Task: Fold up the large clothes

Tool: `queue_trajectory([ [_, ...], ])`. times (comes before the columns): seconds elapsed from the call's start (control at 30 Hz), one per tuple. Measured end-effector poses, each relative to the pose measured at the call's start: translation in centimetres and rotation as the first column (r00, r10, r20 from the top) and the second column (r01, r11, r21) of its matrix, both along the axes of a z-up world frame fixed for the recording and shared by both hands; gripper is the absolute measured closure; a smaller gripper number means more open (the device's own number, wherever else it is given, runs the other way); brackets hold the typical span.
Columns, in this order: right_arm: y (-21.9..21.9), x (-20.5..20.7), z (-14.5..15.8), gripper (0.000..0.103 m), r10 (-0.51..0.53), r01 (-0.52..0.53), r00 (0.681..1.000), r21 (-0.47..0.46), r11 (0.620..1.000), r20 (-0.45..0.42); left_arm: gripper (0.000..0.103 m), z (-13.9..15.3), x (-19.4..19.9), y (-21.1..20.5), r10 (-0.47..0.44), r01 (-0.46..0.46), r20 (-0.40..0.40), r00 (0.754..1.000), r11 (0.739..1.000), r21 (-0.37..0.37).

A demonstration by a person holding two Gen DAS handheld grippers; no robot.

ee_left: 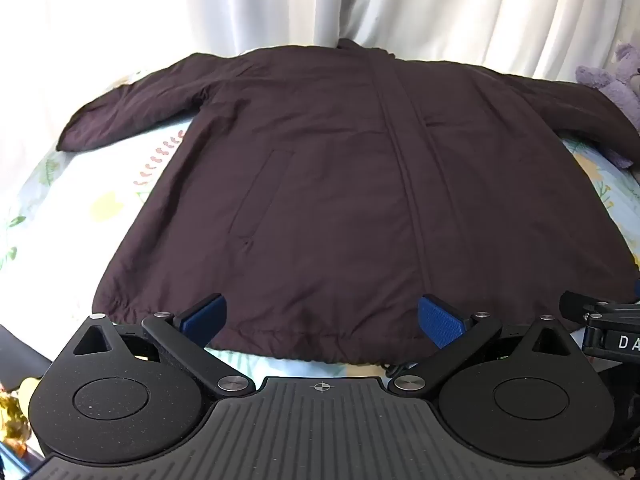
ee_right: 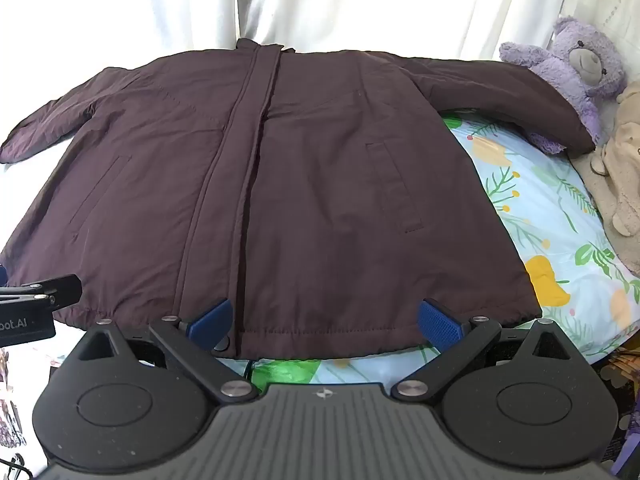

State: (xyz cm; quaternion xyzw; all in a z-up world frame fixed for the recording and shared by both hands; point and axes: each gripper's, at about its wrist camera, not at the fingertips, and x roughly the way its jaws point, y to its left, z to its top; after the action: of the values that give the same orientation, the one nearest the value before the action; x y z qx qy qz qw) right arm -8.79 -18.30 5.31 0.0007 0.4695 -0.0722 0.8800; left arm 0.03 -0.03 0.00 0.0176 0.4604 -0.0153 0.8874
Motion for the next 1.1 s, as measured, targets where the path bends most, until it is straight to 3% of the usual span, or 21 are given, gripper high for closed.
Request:
queue_trajectory([
  [1.1,-0.3,0.1,0.0,0.004,-0.008,0.008,1.0,0.01,1.0,0.003,0.0,0.0,-0.2,0.1,0.008,-0.008,-0.001,1.0,1.0,-0.01],
])
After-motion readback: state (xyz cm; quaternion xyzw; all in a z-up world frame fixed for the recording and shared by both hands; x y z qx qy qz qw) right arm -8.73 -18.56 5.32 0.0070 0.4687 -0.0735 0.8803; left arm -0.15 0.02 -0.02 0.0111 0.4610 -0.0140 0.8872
